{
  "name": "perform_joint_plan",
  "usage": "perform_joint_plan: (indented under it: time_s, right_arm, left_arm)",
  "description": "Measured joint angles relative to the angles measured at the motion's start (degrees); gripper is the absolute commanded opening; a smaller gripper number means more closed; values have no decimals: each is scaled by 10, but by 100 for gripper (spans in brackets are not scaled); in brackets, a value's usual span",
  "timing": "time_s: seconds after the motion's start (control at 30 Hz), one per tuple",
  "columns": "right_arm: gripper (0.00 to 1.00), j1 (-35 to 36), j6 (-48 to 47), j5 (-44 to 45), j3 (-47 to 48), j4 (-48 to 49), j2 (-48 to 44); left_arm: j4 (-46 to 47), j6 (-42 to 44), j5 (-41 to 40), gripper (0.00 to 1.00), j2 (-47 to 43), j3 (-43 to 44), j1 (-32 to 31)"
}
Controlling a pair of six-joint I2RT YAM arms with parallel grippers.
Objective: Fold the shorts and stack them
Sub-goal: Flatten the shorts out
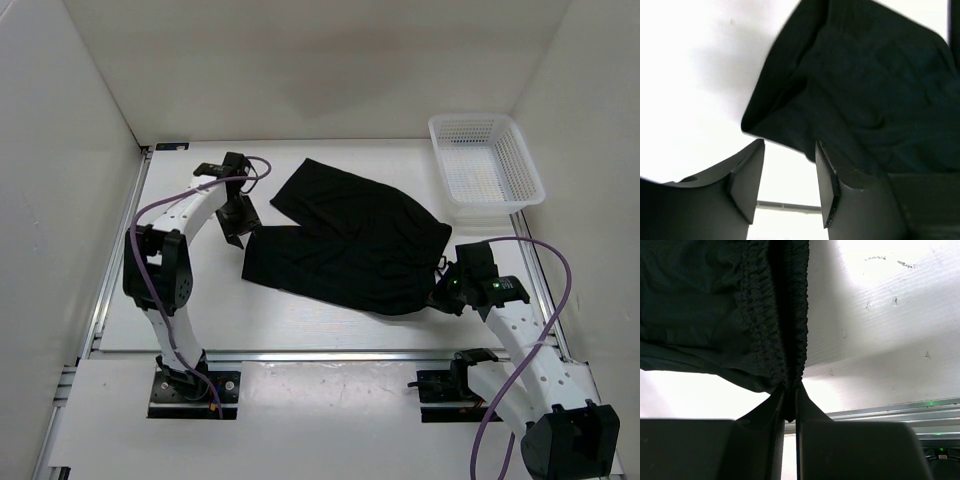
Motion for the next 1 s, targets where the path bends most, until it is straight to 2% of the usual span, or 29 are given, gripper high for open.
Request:
perform_joint_plan:
  time_s: [0.07, 0.2, 0.3, 0.4, 0.43, 0.47, 0.67, 0.73, 0.83, 0.87, 1.0]
  right_arm:
    - [0, 0, 0, 0, 0, 0, 0]
    - [0, 0, 0, 0, 0, 4, 4]
    - [0, 0, -1, 0, 0, 9, 10]
    - [0, 0, -1, 0, 0, 9, 10]
    - [0, 0, -1, 0, 0, 9, 10]
    - [0, 0, -1, 0, 0, 9, 10]
    - [0, 0, -1, 0, 0, 9, 7]
    - [0, 0, -1, 0, 0, 9, 7]
    - [0, 0, -2, 0, 0, 9, 7]
    - [0, 0, -2, 1, 0, 9, 8]
    - [0, 0, -2, 1, 0, 9, 10]
  left_arm:
    - [0, 6, 6, 57, -23, -16, -3]
    - [7, 16, 22, 70, -33, -33, -18]
    - [15, 22, 31, 68, -9, -35, -28]
    - [25, 26, 32, 59, 26, -35, -33]
    - [28, 28, 31, 49, 38, -34, -33]
    - [29, 26, 30, 46, 48, -34, -34]
    - [34, 32, 22, 48, 68, -34, -34]
    - [37, 32, 17, 41, 69, -34, -34]
    - [39, 31, 11, 24, 72, -34, -34]
    - [39, 32, 9, 12, 73, -34, -34]
    - [39, 34, 2, 10, 76, -34, -34]
